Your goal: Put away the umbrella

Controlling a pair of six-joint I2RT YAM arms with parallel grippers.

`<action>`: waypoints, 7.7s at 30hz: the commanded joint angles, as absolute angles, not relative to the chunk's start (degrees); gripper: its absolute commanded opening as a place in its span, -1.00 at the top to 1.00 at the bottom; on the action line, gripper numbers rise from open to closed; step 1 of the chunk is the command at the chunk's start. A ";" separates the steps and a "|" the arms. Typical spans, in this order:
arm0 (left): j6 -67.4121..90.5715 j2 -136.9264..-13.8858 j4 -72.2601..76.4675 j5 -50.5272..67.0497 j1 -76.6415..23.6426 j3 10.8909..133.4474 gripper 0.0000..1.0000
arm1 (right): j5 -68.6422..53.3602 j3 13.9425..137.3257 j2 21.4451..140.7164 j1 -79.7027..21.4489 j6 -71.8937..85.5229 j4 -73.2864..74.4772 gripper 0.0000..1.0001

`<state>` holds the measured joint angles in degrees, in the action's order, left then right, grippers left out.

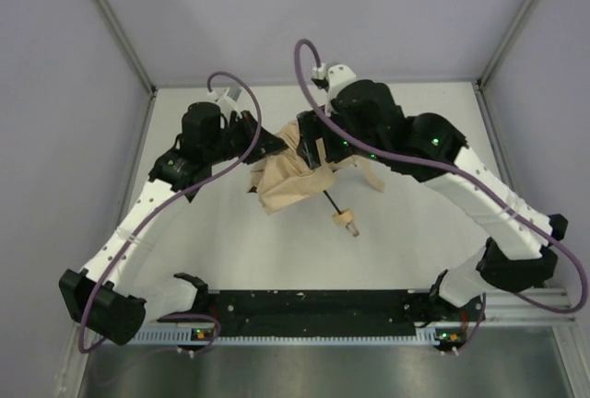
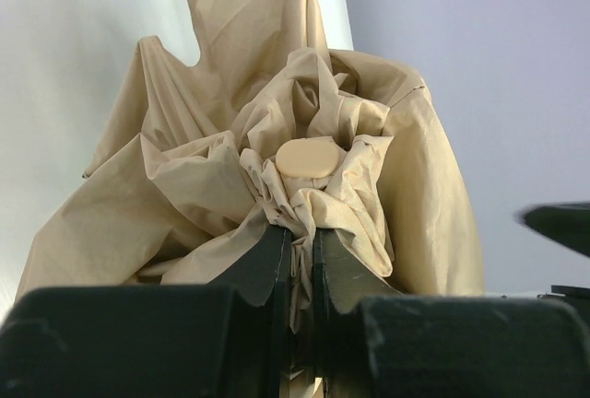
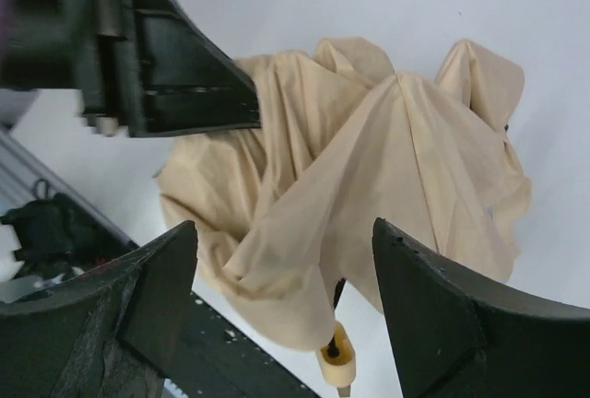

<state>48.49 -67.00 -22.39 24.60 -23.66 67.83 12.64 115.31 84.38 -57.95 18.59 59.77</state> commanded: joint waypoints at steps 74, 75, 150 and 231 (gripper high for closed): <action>69.96 -62.84 -0.53 39.46 -23.55 73.92 1.00 | 1.76 90.71 85.35 -58.10 2.99 34.02 -0.40; 69.96 -63.02 -0.53 39.64 -23.55 74.09 1.00 | 1.67 89.92 84.91 -58.10 2.90 33.23 -0.28; 38.49 -61.70 -47.46 18.90 -27.86 79.53 -0.11 | -35.69 77.86 61.00 -34.81 38.16 12.11 1.00; 82.44 -43.95 -13.72 14.85 -30.76 24.61 -0.36 | -28.31 47.09 95.38 -46.23 21.62 -3.98 1.00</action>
<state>83.88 -49.54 -14.37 15.27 -30.57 25.10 -33.56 42.24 99.00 -47.75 21.32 -15.81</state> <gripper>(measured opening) 0.675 0.369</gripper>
